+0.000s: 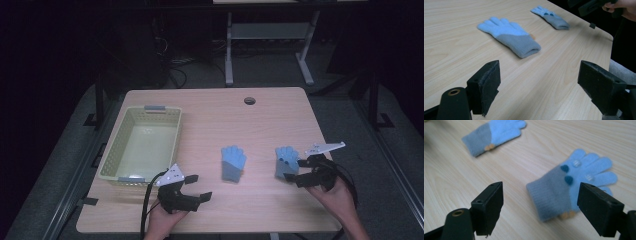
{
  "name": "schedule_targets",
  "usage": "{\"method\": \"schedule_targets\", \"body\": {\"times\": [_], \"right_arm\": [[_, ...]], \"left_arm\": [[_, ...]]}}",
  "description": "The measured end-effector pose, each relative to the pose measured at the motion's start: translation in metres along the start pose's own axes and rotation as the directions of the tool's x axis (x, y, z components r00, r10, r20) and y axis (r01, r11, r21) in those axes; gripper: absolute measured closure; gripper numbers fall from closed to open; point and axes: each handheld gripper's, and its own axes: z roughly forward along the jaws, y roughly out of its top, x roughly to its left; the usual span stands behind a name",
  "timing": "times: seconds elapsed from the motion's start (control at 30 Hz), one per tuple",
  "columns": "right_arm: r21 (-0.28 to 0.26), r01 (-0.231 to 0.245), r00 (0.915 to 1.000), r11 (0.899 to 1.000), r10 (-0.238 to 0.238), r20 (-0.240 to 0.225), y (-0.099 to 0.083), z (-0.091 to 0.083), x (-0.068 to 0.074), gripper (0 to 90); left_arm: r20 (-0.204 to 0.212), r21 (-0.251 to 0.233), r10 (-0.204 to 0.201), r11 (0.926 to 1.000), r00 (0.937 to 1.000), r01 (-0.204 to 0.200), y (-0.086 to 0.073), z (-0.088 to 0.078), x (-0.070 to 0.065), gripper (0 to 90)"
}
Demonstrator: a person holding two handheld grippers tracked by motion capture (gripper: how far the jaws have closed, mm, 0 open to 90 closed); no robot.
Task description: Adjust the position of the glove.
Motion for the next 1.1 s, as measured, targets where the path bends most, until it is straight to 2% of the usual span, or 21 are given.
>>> {"method": "schedule_targets", "body": {"times": [0.17,0.43,0.57,0.7,0.8,1.1], "right_arm": [[0.013,-0.003,1.0,1.0,0.003,0.005,0.008,0.002,-0.006,21.0],[0.068,0.003,0.9998,0.998,-0.005,0.02,0.021,0.009,-0.014,21.6],[0.061,-0.003,0.9997,0.998,0.001,0.023,0.024,0.011,-0.017,21.8],[0.078,-0.02,0.9996,0.997,0.018,0.02,0.025,0.014,-0.021,22.1],[0.086,-0.017,0.9996,0.996,0.015,0.022,0.026,0.016,-0.024,23.4],[0.106,-0.024,0.9993,0.994,0.021,0.032,0.036,0.017,-0.027,24.7]], "left_arm": [[0.001,-0.006,0.007,1.0,1.0,-0.007,0.0,0.001,0.0,18.1],[0.003,-0.007,0.008,0.9999,1.0,-0.008,0.001,0.002,-0.001,18.1],[0.003,-0.011,0.009,0.9999,1.0,-0.009,0.0,0.002,-0.002,18.1],[0.005,-0.011,0.014,0.9998,0.9999,-0.014,0.001,0.002,-0.002,18.1],[0.006,-0.012,0.005,0.9999,1.0,-0.005,0.001,0.004,-0.002,18.1],[0.005,-0.007,0.012,0.9999,0.9999,-0.012,0.001,0.003,-0.003,18.1]]}}
